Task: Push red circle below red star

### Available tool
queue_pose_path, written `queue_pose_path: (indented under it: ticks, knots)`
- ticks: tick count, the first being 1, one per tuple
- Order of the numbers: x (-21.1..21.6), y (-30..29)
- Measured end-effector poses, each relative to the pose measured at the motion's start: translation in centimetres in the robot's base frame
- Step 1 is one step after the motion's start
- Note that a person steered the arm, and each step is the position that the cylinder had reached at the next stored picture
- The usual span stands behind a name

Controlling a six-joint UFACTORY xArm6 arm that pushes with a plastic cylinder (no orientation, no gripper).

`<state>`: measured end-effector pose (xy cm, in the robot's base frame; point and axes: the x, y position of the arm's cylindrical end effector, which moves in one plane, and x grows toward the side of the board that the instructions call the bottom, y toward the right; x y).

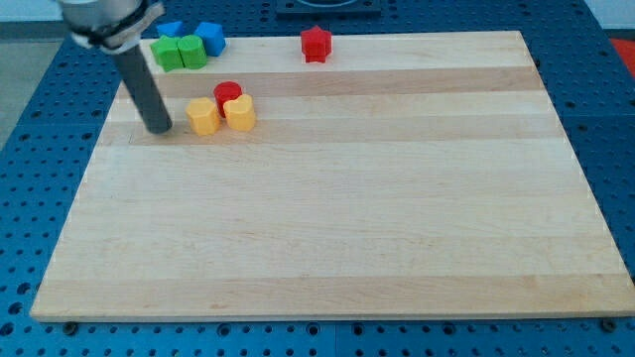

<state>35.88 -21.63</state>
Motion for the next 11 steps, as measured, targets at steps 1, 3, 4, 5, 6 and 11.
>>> queue_pose_path:
  ticks: [1,3,4,5,6,11]
  knots:
    - [-3.0,3.9]
    - [-3.0,7.4]
    - [0.1,6.9]
    - [0.2,9.1]
    - [-0.5,10.4]
    - [-5.7,12.9]
